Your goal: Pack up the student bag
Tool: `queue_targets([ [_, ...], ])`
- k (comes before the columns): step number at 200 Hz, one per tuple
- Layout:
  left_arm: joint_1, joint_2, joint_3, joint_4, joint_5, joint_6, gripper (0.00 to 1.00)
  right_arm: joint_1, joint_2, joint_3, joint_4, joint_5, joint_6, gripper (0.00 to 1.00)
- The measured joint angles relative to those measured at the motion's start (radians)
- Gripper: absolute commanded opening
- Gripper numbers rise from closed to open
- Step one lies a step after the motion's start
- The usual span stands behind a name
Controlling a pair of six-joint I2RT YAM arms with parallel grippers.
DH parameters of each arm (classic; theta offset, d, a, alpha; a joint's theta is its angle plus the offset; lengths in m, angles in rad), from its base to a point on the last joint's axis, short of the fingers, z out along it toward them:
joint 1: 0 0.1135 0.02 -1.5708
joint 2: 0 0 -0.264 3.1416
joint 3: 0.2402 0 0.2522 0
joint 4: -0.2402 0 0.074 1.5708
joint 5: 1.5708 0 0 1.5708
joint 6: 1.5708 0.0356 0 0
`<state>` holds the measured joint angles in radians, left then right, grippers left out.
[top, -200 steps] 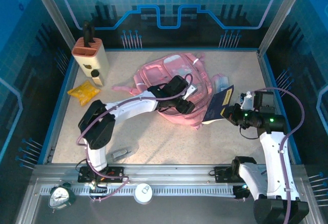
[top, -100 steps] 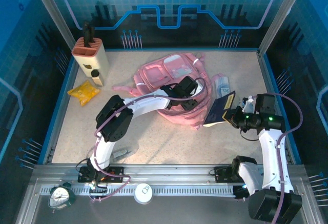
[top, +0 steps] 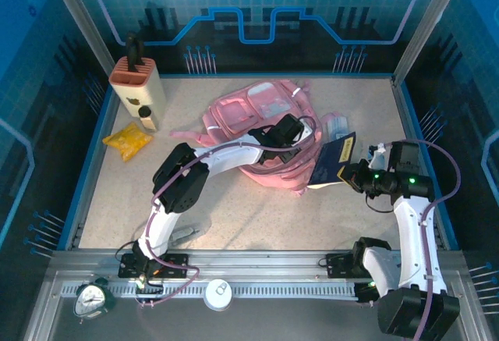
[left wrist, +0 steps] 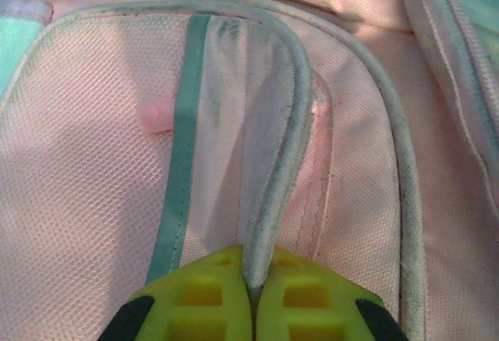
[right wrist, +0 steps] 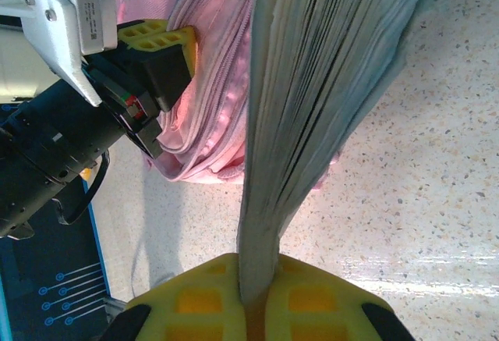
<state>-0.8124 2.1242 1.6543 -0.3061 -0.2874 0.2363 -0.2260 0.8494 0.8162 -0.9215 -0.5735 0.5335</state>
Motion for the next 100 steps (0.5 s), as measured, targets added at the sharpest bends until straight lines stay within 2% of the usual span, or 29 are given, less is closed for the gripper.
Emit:
queue_targets([
  [56,0.071,-0.153,-0.001,-0.072,0.074,0.002,0.0,0.032,0.036,0.074,-0.023,-0.041,-0.014,0.02],
  [76,0.112,-0.221,-0.001,-0.091,0.114,0.001,0.0,0.106,0.069,0.074,0.003,-0.051,0.001,0.04],
  [100,0.151,-0.274,0.0,-0.117,0.151,0.0,0.0,0.244,0.127,0.074,0.087,-0.053,0.056,0.05],
])
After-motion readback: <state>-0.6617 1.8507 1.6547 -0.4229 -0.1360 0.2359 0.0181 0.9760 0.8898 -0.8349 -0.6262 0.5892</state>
